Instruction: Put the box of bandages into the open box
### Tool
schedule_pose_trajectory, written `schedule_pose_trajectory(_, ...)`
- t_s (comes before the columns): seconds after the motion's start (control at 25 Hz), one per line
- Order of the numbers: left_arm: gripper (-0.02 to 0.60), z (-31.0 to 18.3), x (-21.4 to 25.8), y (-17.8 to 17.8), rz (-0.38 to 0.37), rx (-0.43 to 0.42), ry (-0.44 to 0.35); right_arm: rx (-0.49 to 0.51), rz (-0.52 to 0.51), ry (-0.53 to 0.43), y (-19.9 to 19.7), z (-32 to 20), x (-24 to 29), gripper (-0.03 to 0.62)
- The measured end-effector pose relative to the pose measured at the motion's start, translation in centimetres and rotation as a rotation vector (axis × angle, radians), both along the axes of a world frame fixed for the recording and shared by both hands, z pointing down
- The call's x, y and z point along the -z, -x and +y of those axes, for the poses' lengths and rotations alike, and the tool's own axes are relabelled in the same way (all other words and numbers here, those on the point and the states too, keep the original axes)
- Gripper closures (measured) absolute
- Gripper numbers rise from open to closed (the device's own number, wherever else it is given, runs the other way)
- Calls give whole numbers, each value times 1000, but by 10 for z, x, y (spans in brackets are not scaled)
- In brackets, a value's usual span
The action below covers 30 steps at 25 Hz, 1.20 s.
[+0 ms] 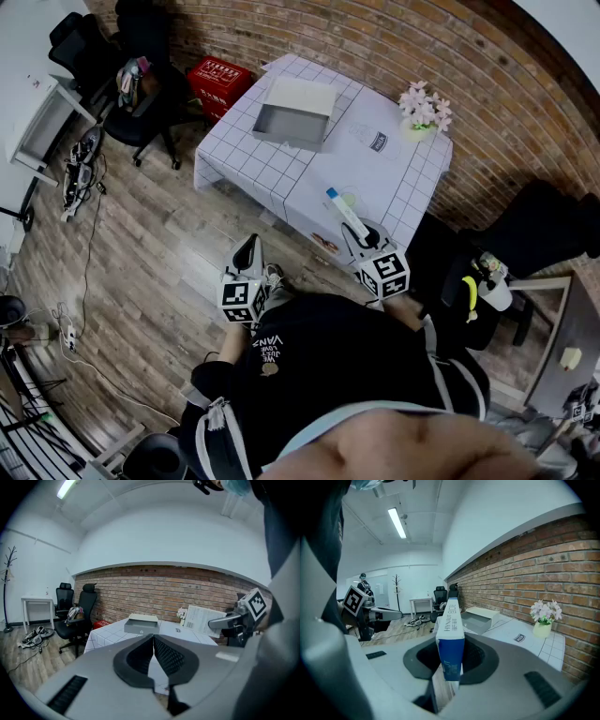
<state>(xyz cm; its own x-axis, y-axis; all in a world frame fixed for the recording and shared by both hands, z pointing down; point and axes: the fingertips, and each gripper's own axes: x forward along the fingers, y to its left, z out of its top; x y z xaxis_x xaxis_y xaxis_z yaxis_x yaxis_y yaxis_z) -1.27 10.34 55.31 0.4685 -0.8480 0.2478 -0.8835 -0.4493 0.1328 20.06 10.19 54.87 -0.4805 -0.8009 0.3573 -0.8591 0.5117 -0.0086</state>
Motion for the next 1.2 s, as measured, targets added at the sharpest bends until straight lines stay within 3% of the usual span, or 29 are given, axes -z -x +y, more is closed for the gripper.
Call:
schedule_pose_trajectory(0.68, 570, -49, 1, 16, -3, -13, 17, -54, -66, 15, 11, -48, 4, 523)
schedule_pose_trajectory(1.2, 569, -97, 0, 54, -7, -58, 18, -112, -67, 21, 46, -89, 0, 523)
